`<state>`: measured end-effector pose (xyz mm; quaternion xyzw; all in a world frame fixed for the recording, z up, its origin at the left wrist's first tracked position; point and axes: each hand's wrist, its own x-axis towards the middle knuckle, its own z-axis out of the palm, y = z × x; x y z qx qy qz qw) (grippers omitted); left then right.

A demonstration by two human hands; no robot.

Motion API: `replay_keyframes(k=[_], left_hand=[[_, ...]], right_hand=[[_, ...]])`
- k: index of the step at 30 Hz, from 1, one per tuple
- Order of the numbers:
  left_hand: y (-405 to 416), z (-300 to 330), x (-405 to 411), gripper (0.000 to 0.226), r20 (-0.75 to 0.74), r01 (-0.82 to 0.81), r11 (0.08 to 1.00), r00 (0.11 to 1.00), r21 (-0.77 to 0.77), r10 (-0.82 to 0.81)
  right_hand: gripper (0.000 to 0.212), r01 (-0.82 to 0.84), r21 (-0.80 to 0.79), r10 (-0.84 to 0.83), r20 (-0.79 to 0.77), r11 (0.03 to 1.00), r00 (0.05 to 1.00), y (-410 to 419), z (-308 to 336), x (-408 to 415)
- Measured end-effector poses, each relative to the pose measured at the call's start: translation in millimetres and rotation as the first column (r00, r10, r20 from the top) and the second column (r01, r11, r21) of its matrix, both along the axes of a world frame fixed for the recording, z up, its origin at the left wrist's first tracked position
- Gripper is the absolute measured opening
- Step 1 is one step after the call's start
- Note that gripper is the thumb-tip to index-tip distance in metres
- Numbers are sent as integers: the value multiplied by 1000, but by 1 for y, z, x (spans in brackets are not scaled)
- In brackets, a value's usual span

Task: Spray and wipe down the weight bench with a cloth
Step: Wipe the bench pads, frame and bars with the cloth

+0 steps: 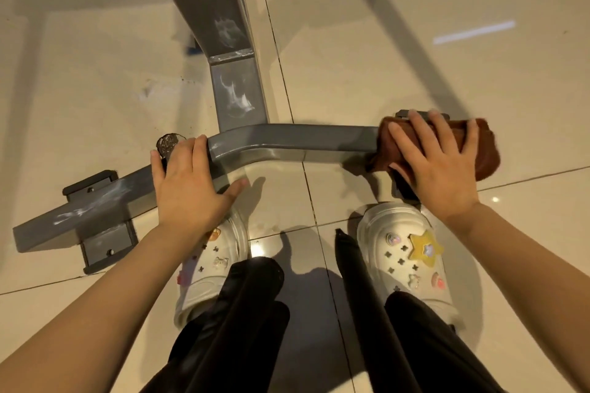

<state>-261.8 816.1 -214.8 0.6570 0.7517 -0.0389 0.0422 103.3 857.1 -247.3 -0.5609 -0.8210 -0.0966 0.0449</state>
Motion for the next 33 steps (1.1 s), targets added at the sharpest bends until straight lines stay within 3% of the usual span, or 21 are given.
replay_keyframes(k=[4,8,11,17,20,23,28,33], left_hand=[[-1,5,-2,95,-4,27,999,1000,-27,-28],[-4,5,-10,92,24,61,998,998,-21,-60],[-6,3,-12,90,84,53,998,995,22,-55],[-7,2,-10,83,155,18,997,987,71,-29],[-8,3,-10,82,166,12,997,986,75,-25],[-9,1,-10,83,158,8,997,987,75,-20],[-8,-1,-7,83,143,0,998,990,68,-9],[-10,-1,-5,87,136,-20,999,991,51,13]], right_hand=[[97,-112,-187,133,102,976,986,9,12,-87],[82,-316,-266,333,23,911,943,9,19,-196],[84,-402,-311,444,79,861,892,20,20,-202],[91,-290,-125,310,206,949,928,21,1,-73],[71,-126,-45,131,121,991,984,2,3,7],[55,-32,-140,43,77,990,996,-3,14,54],[62,47,-224,-25,101,973,995,4,19,18],[77,-81,-401,85,-6,912,996,27,30,-89]])
